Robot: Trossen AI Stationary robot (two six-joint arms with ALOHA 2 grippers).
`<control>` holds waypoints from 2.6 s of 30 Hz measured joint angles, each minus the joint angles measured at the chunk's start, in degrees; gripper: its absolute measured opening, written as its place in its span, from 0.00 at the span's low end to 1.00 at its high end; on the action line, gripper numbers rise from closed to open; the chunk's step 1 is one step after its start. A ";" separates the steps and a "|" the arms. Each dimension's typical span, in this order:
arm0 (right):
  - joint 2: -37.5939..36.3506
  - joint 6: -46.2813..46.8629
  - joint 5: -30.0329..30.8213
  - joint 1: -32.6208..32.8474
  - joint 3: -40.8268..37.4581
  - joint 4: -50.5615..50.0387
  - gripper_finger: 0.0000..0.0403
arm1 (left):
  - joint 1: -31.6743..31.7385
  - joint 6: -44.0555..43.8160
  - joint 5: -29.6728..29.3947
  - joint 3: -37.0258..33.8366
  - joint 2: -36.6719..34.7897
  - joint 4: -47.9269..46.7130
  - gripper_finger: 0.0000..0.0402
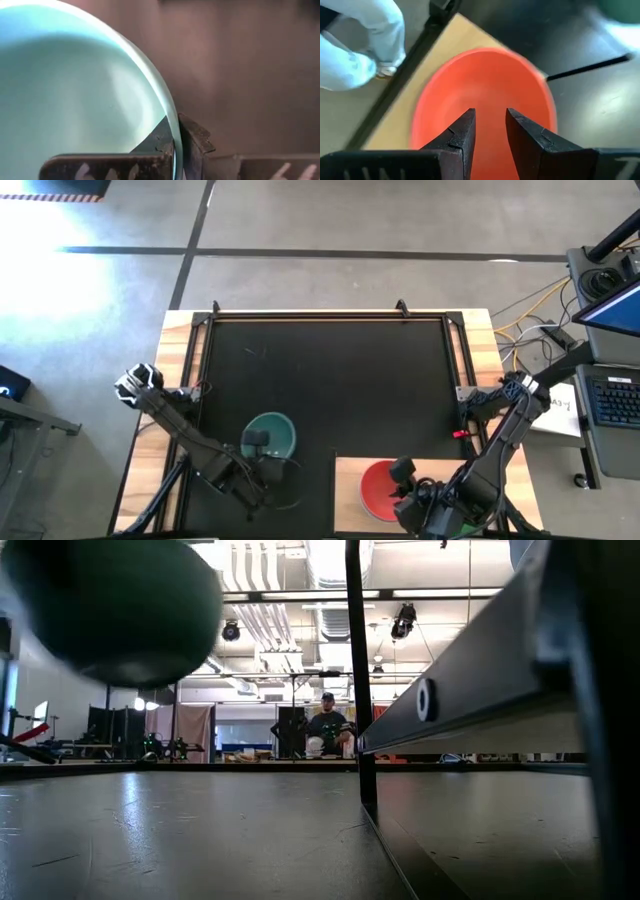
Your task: Place and stack bowls onto a shelf
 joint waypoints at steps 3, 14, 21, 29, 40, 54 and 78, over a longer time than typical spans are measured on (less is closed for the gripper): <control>0.00 -4.60 3.80 -0.70 1.04 -0.36 0.24 | 2.38 8.28 -1.37 2.32 -0.06 -0.25 0.00; -0.02 -14.23 8.23 -9.15 5.22 -7.33 0.24 | 13.41 35.50 -2.10 5.51 -0.08 -1.33 0.00; -0.85 -20.28 4.22 -19.50 8.16 -9.27 0.24 | 20.49 50.03 -1.98 6.25 -0.13 -1.32 0.00; -0.87 -26.25 -3.92 -30.08 9.25 -9.09 0.24 | 24.73 67.18 1.64 6.59 -0.23 0.70 0.00; -0.90 -40.68 -6.67 -33.53 9.25 -8.31 0.24 | 25.72 81.56 4.59 6.59 -0.16 1.22 0.00; -0.89 -47.92 -13.48 -34.88 9.25 -5.54 0.24 | 26.67 92.77 5.29 6.59 -0.14 9.82 0.00; -0.66 -46.72 -22.36 -38.81 8.68 -6.15 0.23 | 26.83 98.00 5.46 9.49 -0.14 13.68 0.00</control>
